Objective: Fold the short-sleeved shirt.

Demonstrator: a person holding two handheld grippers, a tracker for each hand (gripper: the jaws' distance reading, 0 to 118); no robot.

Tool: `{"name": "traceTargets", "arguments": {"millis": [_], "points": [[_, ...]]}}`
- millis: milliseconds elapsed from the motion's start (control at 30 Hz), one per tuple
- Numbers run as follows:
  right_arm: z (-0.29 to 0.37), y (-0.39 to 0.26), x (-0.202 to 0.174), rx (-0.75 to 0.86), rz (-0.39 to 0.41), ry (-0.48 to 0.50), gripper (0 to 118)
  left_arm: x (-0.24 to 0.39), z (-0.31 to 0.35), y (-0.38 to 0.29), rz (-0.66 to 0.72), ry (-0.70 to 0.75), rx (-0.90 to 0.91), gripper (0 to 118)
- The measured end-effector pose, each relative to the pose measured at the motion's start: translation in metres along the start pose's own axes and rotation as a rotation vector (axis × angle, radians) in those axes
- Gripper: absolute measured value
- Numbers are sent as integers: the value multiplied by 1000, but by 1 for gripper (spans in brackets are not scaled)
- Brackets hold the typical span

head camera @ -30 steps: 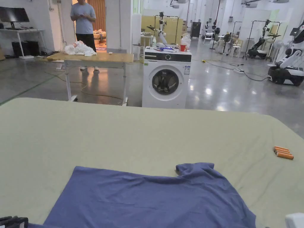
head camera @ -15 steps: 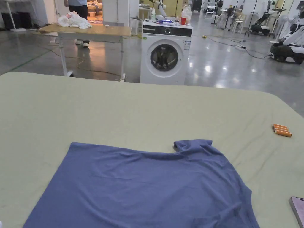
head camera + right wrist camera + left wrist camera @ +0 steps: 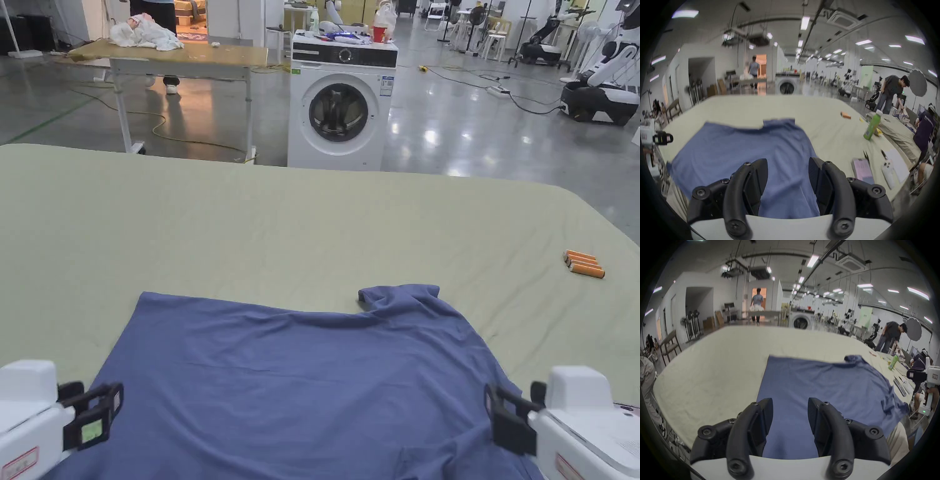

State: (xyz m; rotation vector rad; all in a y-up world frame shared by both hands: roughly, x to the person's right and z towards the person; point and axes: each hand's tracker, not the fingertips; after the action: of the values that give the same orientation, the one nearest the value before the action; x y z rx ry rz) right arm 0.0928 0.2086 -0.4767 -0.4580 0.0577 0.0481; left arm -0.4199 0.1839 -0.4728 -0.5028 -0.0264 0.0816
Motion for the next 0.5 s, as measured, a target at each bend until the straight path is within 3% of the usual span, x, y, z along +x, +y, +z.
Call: {"name": "traceTargets", "arguments": {"millis": [67, 233, 300, 333, 367, 500], "points": [[-12, 7, -15, 65, -16, -21, 57, 14, -4, 11, -31, 22, 62, 43], [-25, 24, -51, 226, -28, -29, 54, 39, -15, 29, -94, 74, 227, 21], [-24, 30, -64, 278, -24, -48, 38, 47, -13, 36, -113, 97, 277, 9], [-23, 32, -70, 302, -24, -54, 17, 51, -12, 38, -122, 114, 302, 2], [-22, 33, -73, 324, -23, -43, 6, 56, -11, 40, -133, 132, 325, 0], [-18, 34, -83, 364, -21, -32, 1, 67, -3, 44, -163, 132, 371, 0]]}}
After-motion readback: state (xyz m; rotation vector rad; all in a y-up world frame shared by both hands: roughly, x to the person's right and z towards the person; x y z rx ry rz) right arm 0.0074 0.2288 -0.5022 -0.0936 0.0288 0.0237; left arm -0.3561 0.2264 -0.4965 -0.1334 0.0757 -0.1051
